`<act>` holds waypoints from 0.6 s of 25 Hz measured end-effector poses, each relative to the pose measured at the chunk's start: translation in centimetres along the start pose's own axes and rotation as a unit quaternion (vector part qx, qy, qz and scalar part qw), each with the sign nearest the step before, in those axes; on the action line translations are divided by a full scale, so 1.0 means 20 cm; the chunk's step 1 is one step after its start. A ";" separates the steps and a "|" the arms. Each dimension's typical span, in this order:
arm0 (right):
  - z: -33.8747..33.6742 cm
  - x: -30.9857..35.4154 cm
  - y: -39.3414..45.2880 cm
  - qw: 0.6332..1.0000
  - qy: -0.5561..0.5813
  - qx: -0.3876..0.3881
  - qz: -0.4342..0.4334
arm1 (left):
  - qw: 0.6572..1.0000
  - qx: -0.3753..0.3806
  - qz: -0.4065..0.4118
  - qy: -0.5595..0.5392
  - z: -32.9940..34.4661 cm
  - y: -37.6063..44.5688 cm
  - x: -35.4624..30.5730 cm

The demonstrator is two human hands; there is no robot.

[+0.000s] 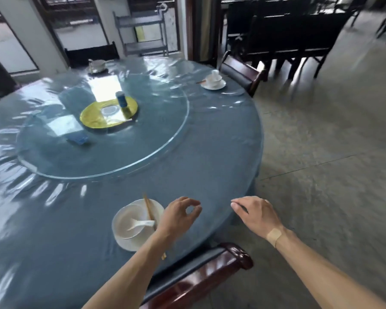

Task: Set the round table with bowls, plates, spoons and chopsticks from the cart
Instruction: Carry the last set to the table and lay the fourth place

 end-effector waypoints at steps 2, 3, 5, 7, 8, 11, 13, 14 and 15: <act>-0.08 -0.21 -0.07 1.000 -0.006 -0.005 0.014 | 0.999 0.025 0.005 0.019 0.18 0.06 -0.15; -0.12 -0.32 -0.11 1.000 -0.011 -0.004 0.021 | 0.999 0.040 0.007 0.028 0.28 0.08 -0.22; -0.20 -0.54 -0.17 0.999 -0.026 0.001 0.033 | 0.996 0.075 0.018 0.041 0.49 0.14 -0.40; -0.27 -0.72 -0.22 0.998 -0.037 0.010 0.041 | 0.993 0.103 0.028 0.050 0.66 0.18 -0.57; -0.29 -0.80 -0.24 0.998 -0.040 0.013 0.045 | 0.992 0.111 0.034 0.052 0.73 0.20 -0.65; -0.36 -1.00 -0.28 0.997 -0.031 0.013 0.069 | 0.989 0.129 0.056 0.051 0.91 0.26 -0.83; -0.38 -1.09 -0.28 0.996 -0.021 0.010 0.082 | 0.986 0.144 0.067 0.057 1.00 0.30 -0.92; -0.39 -1.14 -0.27 0.996 -0.019 0.011 0.086 | 0.984 0.151 0.071 0.060 1.05 0.33 -0.95; -0.40 -1.18 -0.25 0.996 -0.017 0.014 0.089 | 0.983 0.157 0.074 0.063 1.09 0.37 -0.97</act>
Point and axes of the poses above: each hand's wrist, its own y-axis towards the middle knuckle, its own z-axis out of the palm, x = y × z, the point moved 9 cm from there along y, towards the middle knuckle, and after that the axes turned 7 degrees about -y, right-handed, at the moved point
